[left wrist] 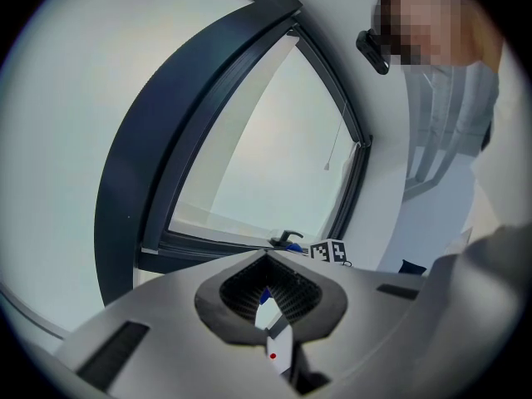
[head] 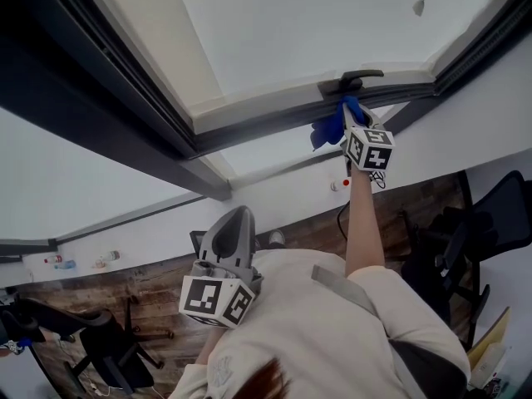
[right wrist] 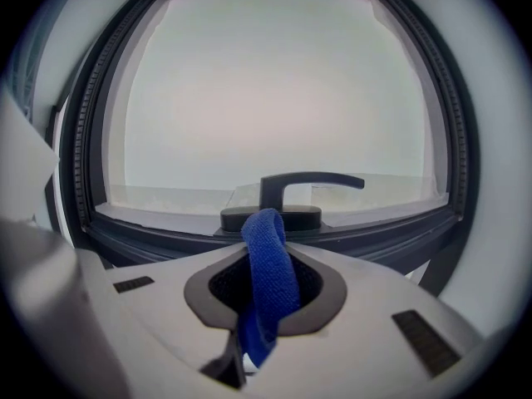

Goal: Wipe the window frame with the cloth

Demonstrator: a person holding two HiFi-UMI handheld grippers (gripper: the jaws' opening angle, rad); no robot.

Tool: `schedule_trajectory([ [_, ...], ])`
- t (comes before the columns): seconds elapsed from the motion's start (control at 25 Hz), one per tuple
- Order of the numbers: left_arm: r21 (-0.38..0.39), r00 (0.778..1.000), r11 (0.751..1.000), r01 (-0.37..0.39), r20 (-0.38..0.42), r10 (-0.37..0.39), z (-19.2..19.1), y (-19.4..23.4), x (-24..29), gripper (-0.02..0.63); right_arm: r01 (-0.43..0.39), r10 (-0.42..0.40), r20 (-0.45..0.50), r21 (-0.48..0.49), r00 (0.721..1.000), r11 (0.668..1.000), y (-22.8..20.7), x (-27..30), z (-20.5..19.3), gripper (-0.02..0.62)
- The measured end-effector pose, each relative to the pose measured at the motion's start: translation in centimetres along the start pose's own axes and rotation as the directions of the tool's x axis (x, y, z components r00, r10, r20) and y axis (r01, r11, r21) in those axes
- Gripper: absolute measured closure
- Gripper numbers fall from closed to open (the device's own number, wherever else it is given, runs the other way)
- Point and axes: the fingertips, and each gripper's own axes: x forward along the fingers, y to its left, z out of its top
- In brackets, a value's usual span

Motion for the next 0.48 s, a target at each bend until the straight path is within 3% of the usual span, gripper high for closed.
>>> schedule_trajectory([
  [0.12,0.003,1.000,1.000,0.012,-0.003,-0.012,0.1,0.2,-0.6,0.600,-0.047,0.045,0.028,0.078,0.999,0.996,2.1,-0.9,0.2,0.546],
  [0.24,0.009,1.000,1.000,0.019,-0.012,-0.019,0.1,0.5,-1.4,0.601,-0.227,0.222,0.047,0.159,0.974,0.961,9.1,-1.5,0.1,0.546],
  [0.36,0.022,0.999,0.999,0.035,-0.023,-0.035,0.5,0.3,-2.2,0.600,-0.469,0.464,0.069,0.168,0.883,0.867,19.7,-2.5,0.6,0.546],
  [0.48,0.028,0.999,0.999,0.039,-0.024,-0.039,0.9,0.6,-3.3,0.601,-0.600,0.599,0.045,0.088,0.800,0.795,28.1,-3.3,1.3,0.546],
])
